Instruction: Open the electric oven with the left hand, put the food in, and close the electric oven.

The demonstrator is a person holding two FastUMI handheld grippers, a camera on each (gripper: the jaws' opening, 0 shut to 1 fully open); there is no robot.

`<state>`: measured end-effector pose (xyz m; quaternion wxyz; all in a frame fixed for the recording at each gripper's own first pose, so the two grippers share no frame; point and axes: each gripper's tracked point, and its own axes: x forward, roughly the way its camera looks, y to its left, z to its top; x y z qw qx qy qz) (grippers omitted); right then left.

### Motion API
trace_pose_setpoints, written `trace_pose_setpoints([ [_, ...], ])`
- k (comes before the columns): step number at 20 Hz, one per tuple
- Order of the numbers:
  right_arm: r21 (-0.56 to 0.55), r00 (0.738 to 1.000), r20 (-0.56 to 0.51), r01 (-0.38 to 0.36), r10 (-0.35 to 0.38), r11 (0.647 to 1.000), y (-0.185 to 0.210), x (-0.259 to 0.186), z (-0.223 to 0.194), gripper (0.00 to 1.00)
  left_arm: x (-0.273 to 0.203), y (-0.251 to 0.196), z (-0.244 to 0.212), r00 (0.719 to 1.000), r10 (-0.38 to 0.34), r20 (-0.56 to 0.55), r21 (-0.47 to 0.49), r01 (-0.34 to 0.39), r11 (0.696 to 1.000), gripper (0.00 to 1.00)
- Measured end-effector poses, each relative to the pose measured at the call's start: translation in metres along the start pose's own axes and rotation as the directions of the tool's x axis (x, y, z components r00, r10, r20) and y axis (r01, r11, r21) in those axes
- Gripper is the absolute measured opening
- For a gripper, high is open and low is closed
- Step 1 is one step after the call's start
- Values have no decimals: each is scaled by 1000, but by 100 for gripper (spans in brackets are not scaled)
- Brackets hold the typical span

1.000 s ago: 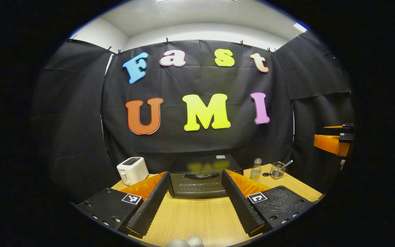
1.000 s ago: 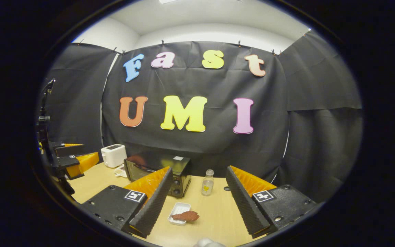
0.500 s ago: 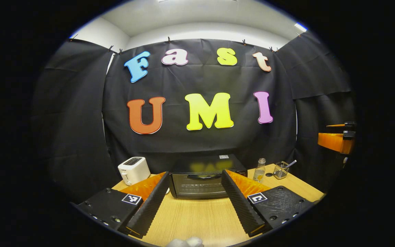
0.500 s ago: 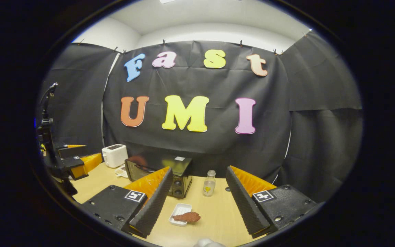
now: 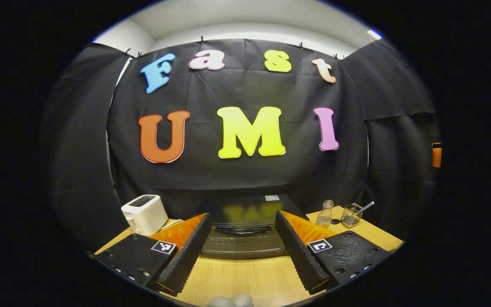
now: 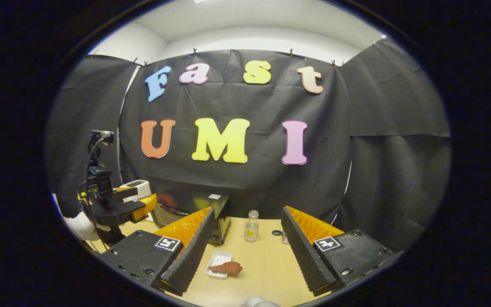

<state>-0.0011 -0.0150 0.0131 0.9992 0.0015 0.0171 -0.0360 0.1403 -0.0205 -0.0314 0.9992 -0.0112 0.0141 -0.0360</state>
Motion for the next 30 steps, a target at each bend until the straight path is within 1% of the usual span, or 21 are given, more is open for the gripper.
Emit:
trace_pose_setpoints([
  [2, 4, 1000, -12, 22, -22, 1000, -5, -2, -2, 96, 27, -3, -13, 1000, -6, -21, -2, 6, 1000, 96],
  [3, 1, 999, -17, 34, -34, 999, -8, -2, -2, 99, 39, -3, -18, 1000, -8, -30, 8, 9, 1000, 96],
  [4, -2, 999, -23, 44, -44, 999, -10, -2, -3, 99, 53, -3, -26, 999, -7, -40, 24, 8, 1000, 96],
  [6, -5, 998, -35, 56, -56, 998, -12, -1, -5, 99, 76, -3, -44, 997, -17, -78, 13, 18, 1000, 96],
  [7, -6, 997, -40, 63, -63, 998, -13, 0, -6, 99, 85, -3, -51, 995, -16, -94, 0, 16, 1000, 96],
  [10, -3, 995, -60, 77, -77, 997, -13, 2, -12, 99, 109, 3, -68, 992, 3, -129, 6, -2, 1000, 97],
  [12, 5, 994, -74, 79, -79, 997, -12, 3, -16, 99, 121, 5, -83, 986, 3, -166, 5, -2, 1000, 97],
  [14, 8, 993, -81, 84, -84, 996, -12, 4, -17, 99, 123, 8, -94, 980, 3, -198, 1, -3, 1000, 96],
  [15, 10, 993, -83, 84, -82, 996, -11, 5, -17, 99, 125, 7, -89, 985, 3, -170, 3, -3, 1000, 98],
  [16, 13, 993, -85, 81, -80, 997, -10, 4, -19, 99, 125, 7, -94, 982, 2, -189, 0, -2, 1000, 97],
  [17, 15, 993, -89, 79, -78, 997, -9, 5, -20, 99, 125, 8, -89, 984, 3, -176, -6, -4, 1000, 97],
  [19, 14, 993, -94, 72, -70, 997, -5, 3, -22, 99, 124, 8, -92, 981, 2, -192, -18, -6, 1000, 96],
  [23, 8, 994, -95, 57, -56, 998, 1, -3, -20, 99, 126, 7, -93, 972, 24, -235, -8, -26, 1000, 97],
  [27, 13, 994, -98, 48, -47, 999, 6, -11, -23, 99, 115, 5, -97, 969, 19, -246, -21, -25, 999, 98],
  [28, 16, 994, -100, 47, -45, 999, 6, -15, -25, 96, 110, 5, -98, 969, 17, -245, -19, -22, 1000, 98],
  [29, 18, 994, -102, 46, -44, 999, 7, -18, -25, 99, 106, 6, -98, 971, 14, -238, -19, -20, 1000, 98],
  [30, 17, 994, -102, 46, -44, 999, 7, -20, -26, 99, 100, 5, -100, 971, 12, -239, -21, -17, 1000, 98],
])
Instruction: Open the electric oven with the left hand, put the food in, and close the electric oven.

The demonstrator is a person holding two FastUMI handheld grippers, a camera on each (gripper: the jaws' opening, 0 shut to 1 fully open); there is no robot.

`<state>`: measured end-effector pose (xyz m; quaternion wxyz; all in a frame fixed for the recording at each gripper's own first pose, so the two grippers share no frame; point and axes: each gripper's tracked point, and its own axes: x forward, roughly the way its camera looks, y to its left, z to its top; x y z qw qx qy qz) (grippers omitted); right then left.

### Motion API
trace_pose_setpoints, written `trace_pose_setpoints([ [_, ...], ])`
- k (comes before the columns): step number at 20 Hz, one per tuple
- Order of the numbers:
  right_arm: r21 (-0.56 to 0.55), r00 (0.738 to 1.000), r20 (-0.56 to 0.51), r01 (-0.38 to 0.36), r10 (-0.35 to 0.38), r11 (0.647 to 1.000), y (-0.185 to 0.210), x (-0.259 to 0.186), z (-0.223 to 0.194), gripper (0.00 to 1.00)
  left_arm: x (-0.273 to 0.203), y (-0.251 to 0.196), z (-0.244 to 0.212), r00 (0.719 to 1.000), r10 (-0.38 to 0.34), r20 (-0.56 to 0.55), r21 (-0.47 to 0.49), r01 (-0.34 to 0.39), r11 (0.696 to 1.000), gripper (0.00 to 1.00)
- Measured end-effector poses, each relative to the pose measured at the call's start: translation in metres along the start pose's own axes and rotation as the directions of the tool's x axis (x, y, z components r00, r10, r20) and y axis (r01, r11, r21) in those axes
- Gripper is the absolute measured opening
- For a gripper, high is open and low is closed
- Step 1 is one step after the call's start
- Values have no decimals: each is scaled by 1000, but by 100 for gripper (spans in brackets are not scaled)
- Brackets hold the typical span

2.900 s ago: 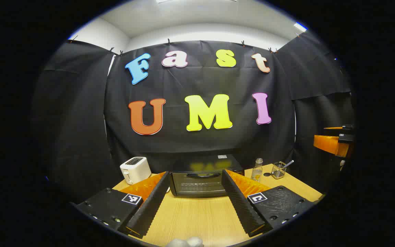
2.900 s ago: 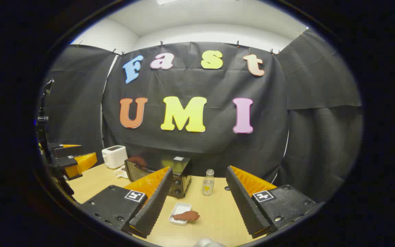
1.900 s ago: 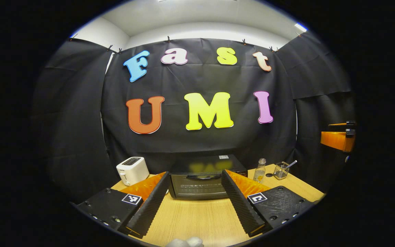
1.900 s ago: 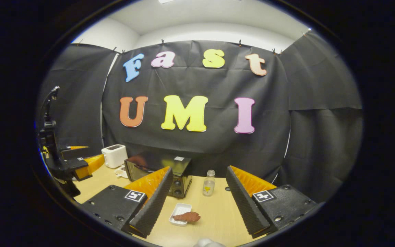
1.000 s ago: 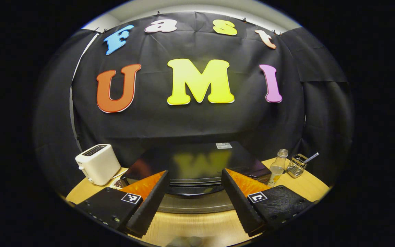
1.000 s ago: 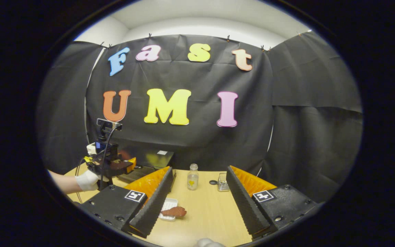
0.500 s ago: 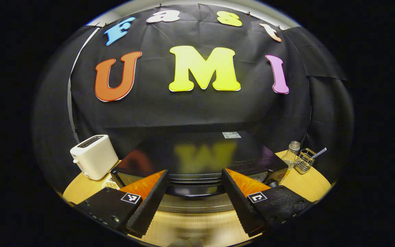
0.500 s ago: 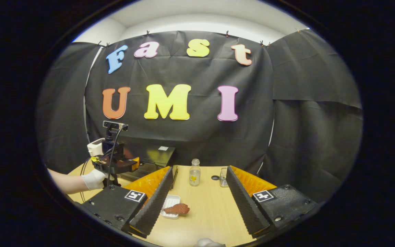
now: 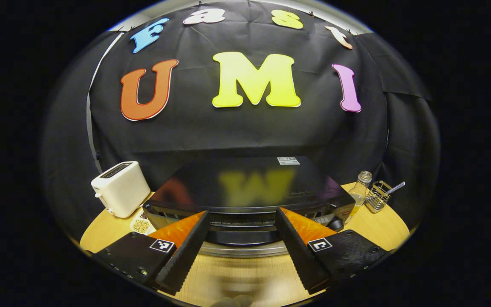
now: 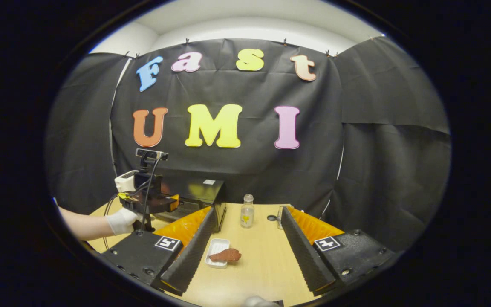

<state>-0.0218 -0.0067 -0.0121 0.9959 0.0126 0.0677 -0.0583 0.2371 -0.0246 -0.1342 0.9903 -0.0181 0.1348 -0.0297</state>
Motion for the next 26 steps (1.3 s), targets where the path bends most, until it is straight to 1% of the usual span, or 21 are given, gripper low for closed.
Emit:
trace_pose_setpoints([
  [2, -2, 1000, 1, 3, -3, 1000, -2, -4, -3, 99, -12, 1, -8, 1000, -5, 1, -8, 5, 1000, 98],
  [4, 5, 1000, -2, -1, 1, 1000, -1, -8, -7, 99, -20, 2, -19, 1000, -4, -2, 38, 4, 999, 98],
  [5, 8, 1000, -7, -4, 4, 1000, -1, -9, -10, 99, -32, 1, -25, 1000, -9, 2, 37, 9, 999, 98],
  [6, 11, 1000, -12, -7, 7, 1000, -1, -9, -13, 99, -38, 1, -34, 1000, -13, -11, 25, 13, 1000, 98],
  [11, 33, 999, -40, -18, 19, 999, 3, -11, -28, 99, -66, 0, -74, 999, -17, -46, 30, 18, 999, 97],
  [12, 27, 999, -35, -17, 18, 1000, 3, -11, -27, 96, -70, -1, -84, 998, -18, -57, 27, 20, 999, 97],
  [13, 16, 999, -34, -16, 17, 1000, 3, -12, -28, 99, -73, 0, -92, 998, -20, -67, 29, 22, 999, 97],
  [22, -18, 998, -59, 9, -10, 1000, -6, -21, -40, 99, -86, -5, -167, 982, -26, -190, 25, 31, 999, 97],
  [26, -30, 996, -82, 23, -26, 999, -12, -23, -49, 99, -84, -5, -189, 971, -16, -239, 51, 29, 998, 97],
])
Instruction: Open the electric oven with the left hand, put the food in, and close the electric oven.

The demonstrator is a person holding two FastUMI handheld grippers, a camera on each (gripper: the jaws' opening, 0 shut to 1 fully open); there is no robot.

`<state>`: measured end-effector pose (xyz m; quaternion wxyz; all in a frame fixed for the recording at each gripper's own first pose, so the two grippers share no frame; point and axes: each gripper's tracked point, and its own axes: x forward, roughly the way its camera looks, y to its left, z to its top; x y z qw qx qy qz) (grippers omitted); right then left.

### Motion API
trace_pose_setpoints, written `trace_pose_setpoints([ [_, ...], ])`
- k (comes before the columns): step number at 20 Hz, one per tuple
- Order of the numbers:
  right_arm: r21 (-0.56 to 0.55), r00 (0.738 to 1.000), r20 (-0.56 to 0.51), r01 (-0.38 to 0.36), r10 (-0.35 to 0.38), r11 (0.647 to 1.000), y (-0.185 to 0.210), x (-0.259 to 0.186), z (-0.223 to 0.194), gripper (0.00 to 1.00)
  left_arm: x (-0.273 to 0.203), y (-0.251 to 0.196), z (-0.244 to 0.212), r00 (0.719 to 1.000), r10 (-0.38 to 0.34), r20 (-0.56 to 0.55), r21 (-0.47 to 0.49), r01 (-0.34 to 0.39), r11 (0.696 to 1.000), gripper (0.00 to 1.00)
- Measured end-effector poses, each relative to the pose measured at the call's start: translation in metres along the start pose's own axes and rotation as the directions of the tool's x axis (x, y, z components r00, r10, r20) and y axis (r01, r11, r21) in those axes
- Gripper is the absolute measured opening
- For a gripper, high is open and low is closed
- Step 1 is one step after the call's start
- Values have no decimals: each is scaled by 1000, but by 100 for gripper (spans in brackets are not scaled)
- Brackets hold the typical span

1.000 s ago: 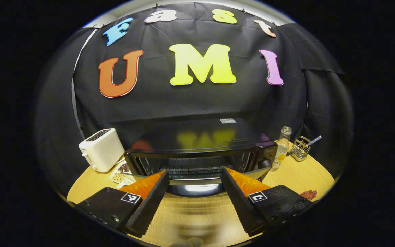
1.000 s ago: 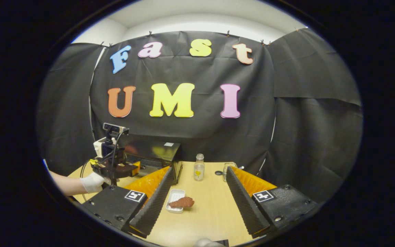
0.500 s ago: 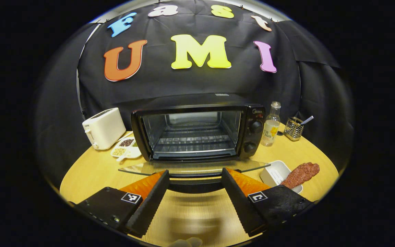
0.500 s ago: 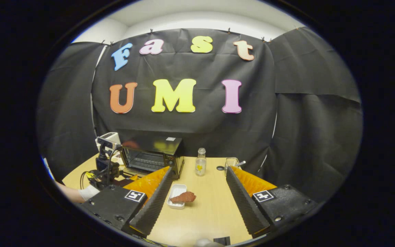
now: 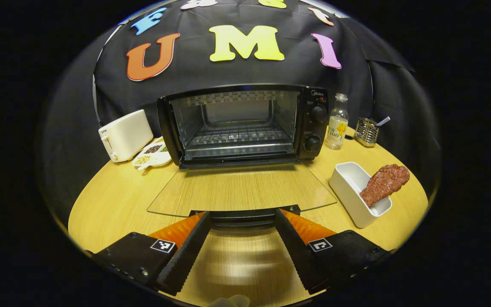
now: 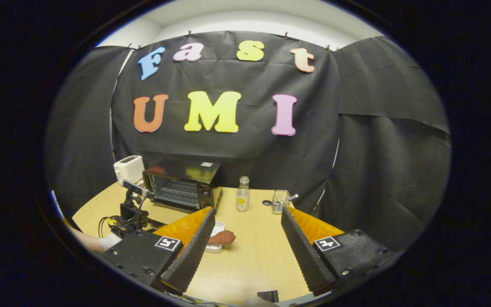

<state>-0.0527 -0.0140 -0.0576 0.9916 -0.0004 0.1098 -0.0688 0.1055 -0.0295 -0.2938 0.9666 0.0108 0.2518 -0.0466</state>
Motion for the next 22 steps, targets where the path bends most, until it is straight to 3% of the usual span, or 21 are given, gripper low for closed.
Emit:
trace_pose_setpoints([
  [7, -4, 998, -58, -9, 8, 1000, -6, 11, -23, 99, 0, 0, 0, 1000, -1, 8, -10, 1, 1000, 97],
  [14, 1, 983, -127, -134, 133, 991, 0, 68, -56, 99, -60, 17, 38, 990, 30, 139, -38, -25, 999, 97],
  [18, 70, 947, -205, -237, 247, 969, 10, 115, -91, 99, -122, 21, 56, 981, 53, 186, -73, -40, 997, 97],
  [22, 156, 884, -306, -320, 354, 934, 21, 164, -128, 98, -178, 25, 69, 970, 112, 217, -99, -92, 991, 97],
])
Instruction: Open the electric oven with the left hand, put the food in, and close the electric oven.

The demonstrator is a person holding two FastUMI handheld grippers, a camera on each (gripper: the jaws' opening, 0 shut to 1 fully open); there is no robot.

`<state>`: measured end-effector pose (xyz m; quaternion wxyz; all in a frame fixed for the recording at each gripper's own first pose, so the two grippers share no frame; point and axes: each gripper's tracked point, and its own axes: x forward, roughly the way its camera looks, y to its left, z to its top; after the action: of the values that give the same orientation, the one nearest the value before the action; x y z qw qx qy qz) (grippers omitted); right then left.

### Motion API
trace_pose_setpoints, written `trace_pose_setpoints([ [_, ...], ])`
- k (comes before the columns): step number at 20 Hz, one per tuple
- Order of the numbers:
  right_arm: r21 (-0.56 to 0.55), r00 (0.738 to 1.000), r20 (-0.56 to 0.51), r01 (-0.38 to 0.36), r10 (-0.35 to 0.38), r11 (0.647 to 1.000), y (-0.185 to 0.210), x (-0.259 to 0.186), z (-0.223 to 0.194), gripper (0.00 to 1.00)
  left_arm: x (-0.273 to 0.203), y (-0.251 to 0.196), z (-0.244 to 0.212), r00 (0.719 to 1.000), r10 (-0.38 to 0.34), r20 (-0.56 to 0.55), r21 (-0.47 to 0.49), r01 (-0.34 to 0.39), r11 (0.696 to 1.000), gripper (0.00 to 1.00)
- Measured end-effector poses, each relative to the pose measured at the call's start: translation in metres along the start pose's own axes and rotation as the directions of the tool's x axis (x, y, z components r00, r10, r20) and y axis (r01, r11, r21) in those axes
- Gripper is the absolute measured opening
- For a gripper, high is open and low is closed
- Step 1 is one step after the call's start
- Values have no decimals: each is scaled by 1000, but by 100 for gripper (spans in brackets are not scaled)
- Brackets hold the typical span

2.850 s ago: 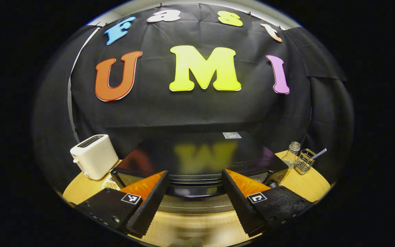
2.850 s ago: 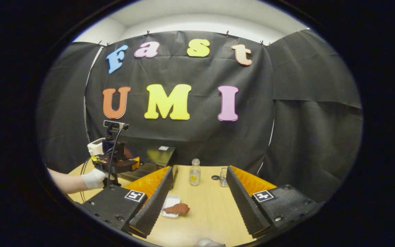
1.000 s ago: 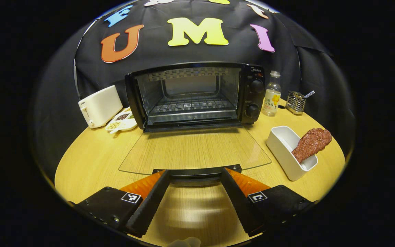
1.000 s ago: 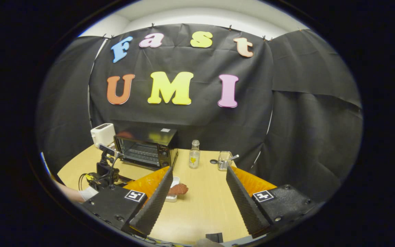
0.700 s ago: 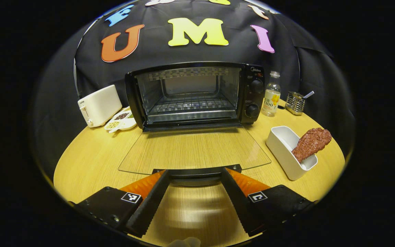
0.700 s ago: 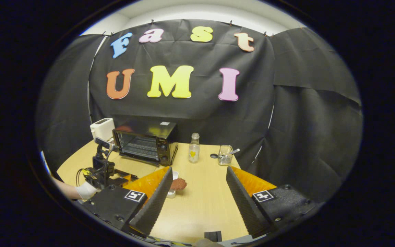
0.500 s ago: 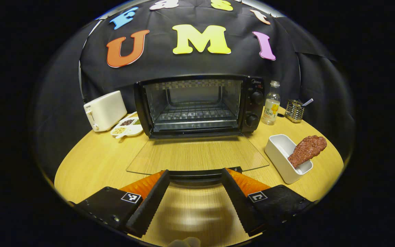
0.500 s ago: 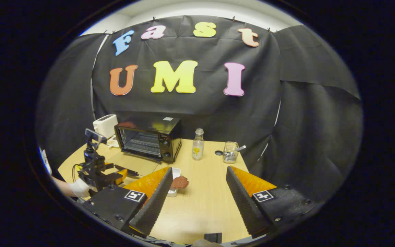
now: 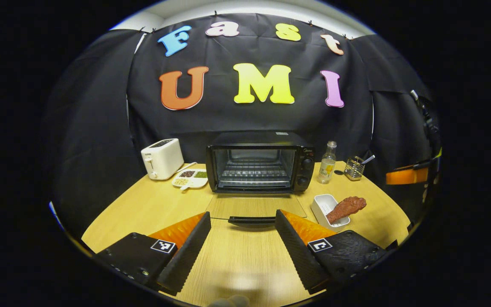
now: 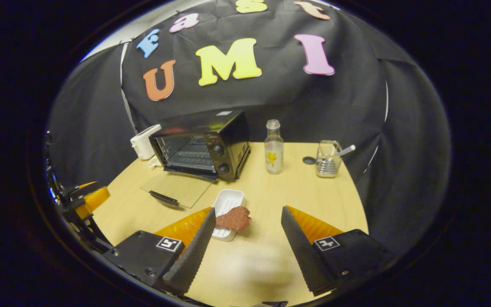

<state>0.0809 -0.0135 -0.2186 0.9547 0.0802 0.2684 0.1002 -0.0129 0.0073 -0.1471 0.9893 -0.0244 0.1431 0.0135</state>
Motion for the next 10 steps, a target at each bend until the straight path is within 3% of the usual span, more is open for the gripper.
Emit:
trace_pose_setpoints([
  [2, 53, 996, -70, -54, 58, 997, -4, 29, -13, 93, -22, 3, 8, 999, 36, 8, -3, -36, 999, 97],
  [3, 84, 991, -105, -77, 86, 993, -5, 42, -18, 97, -30, 4, 12, 998, 58, 11, -4, -58, 998, 97],
  [4, 117, 983, -136, -110, 126, 987, -3, 53, -23, 86, -37, 4, 15, 997, 79, 15, -4, -79, 997, 97],
  [9, 300, 926, -249, -205, 284, 932, 12, 90, -45, 71, -67, 0, 17, 986, 167, 11, -16, -166, 986, 96],
  [10, 347, 909, -263, -224, 324, 911, 18, 90, -48, 56, -71, -2, 18, 984, 180, 10, -17, -180, 984, 97],
])
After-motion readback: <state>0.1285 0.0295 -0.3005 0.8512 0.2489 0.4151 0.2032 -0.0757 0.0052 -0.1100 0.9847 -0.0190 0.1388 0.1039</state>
